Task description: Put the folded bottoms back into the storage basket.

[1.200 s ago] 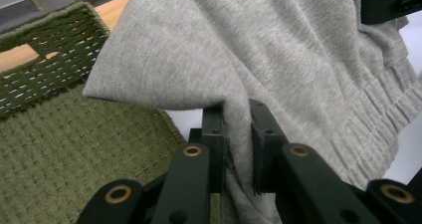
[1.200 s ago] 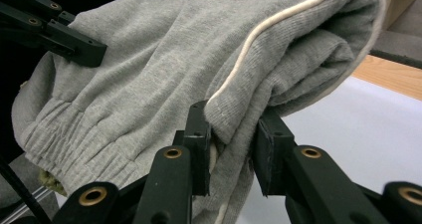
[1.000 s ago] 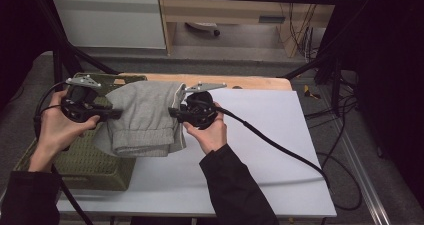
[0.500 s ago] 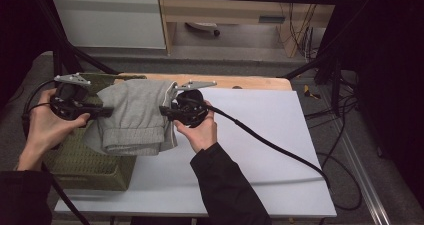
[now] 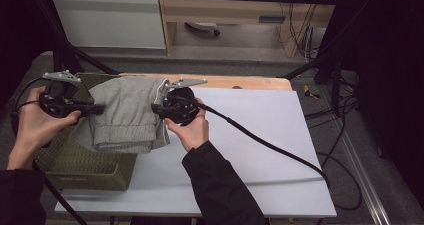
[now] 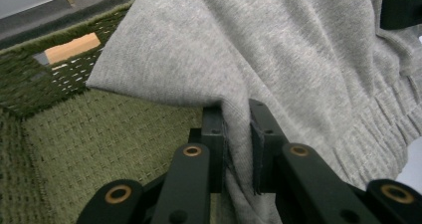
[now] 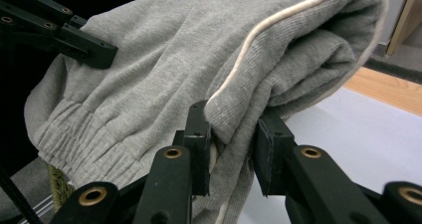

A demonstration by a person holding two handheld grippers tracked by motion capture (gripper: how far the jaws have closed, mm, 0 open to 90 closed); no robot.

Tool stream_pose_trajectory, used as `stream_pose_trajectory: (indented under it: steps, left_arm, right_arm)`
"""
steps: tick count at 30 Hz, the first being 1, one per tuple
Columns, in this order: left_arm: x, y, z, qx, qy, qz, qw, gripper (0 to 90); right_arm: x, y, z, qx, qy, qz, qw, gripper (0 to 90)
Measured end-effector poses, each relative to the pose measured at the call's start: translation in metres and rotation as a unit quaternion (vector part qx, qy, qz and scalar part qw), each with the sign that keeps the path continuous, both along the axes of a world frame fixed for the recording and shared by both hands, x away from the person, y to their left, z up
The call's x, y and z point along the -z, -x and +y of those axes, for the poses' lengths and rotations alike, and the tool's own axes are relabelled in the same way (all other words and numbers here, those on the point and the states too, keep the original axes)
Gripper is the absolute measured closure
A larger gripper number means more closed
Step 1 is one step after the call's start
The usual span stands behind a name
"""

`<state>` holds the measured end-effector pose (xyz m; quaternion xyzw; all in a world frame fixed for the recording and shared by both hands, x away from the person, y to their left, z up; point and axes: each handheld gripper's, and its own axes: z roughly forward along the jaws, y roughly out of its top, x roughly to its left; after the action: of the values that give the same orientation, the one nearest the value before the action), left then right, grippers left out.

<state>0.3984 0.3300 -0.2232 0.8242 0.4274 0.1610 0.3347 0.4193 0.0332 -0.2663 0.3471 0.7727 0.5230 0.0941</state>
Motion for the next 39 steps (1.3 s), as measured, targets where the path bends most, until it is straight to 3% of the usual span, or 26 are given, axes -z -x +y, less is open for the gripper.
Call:
stream_pose_trajectory:
  steps: [28, 39]
  left_arm:
    - [0.002, 0.001, 0.048, -0.033, -0.006, 0.0, 0.9994, 80.0]
    - [0.004, 0.002, 0.063, -0.046, -0.013, -0.001, 0.9988, 79.9]
  right_arm:
    - [-0.006, 0.002, 0.055, -0.019, 0.009, -0.012, 0.9997, 71.6]
    - [-0.002, 0.002, 0.074, -0.023, 0.007, -0.017, 0.9996, 71.6]
